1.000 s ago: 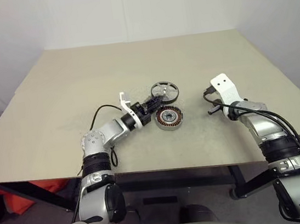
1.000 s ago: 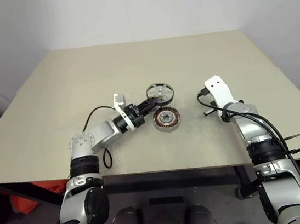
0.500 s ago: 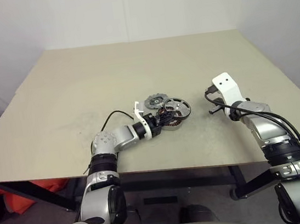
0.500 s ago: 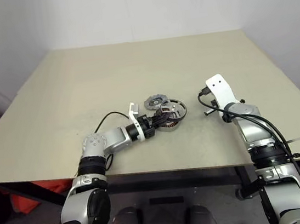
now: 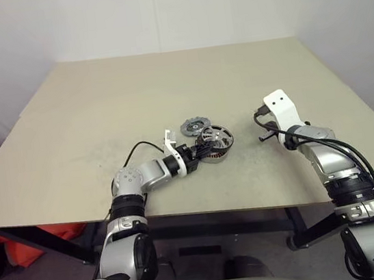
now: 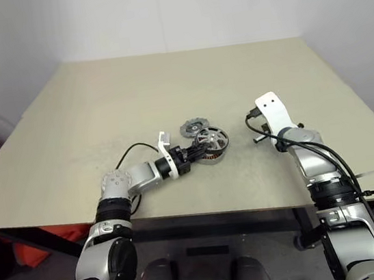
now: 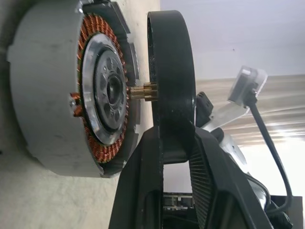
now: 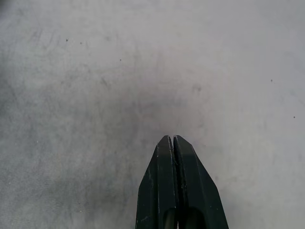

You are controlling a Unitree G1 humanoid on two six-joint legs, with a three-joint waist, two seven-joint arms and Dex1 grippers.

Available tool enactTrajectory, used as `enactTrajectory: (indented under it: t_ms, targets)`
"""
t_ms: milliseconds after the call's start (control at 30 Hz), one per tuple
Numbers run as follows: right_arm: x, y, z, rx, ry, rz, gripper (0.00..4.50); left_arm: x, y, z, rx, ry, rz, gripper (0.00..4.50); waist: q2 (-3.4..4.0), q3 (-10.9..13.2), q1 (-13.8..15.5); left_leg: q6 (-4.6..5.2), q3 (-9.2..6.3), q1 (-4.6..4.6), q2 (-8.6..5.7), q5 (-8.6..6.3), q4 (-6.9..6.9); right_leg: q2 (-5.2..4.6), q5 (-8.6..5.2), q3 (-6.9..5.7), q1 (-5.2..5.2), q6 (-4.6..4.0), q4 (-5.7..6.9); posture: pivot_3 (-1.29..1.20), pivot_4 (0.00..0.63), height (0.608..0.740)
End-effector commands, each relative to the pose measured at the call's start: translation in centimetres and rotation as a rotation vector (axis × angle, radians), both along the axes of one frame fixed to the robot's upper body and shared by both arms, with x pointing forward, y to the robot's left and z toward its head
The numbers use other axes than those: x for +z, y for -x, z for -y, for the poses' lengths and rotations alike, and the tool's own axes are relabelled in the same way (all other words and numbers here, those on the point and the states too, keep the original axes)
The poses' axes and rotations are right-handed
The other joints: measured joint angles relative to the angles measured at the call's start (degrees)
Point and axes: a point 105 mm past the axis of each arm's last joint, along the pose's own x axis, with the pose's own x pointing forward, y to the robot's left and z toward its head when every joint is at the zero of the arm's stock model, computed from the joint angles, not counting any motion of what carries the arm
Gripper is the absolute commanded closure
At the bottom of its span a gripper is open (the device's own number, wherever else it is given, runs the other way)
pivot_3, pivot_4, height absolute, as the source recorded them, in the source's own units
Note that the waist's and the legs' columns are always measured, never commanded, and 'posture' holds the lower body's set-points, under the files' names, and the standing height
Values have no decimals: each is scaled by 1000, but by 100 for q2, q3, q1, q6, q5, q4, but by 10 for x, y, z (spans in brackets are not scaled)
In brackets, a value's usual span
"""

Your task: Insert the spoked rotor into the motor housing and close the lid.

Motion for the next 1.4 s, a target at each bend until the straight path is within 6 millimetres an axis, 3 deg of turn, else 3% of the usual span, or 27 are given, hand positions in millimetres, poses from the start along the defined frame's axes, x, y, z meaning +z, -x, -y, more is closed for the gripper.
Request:
enactTrajectory:
  t_ms: [33,333,600,700,1033,1400]
  targets:
    - [17,-6,-1,7,7,57,4500,5,-3,0,15,13,26,4024,0,0,0,0,0,0,0,0,0,0,0,0,0,0,0,0,0,740]
    - [17,-7,0,7,8,60,4500,0,-4,-1,20,-8,28,4024,1,0,0,0,0,10,2,0,0,0,0,0,15,1,0,0,0,740]
    - [17,-8,-4,15,5,63,4500,0,-4,-6,24,-17,37,1527,4,-3,-2,3,0,55,4,-2,0,-3,-1,0,55,2,-2,0,0,740]
    - [17,-9,-5,19,4,64,4500,3,-3,-11,29,-14,49,1527,4,-3,-5,17,2,91,3,-11,-2,-4,-25,0,80,42,-4,0,0,740]
    - [17,-10,-13,47,-5,67,4500,7,-2,-42,105,-38,89,1527,5,-3,-18,5,2,83,11,-5,-6,-2,-6,0,71,10,-5,0,0,740]
    - [24,-13,-28,108,-38,97,4500,16,-6,-68,207,-88,175,1527,7,-2,-27,5,2,80,13,-5,-8,-1,-25,0,66,42,-6,0,0,740]
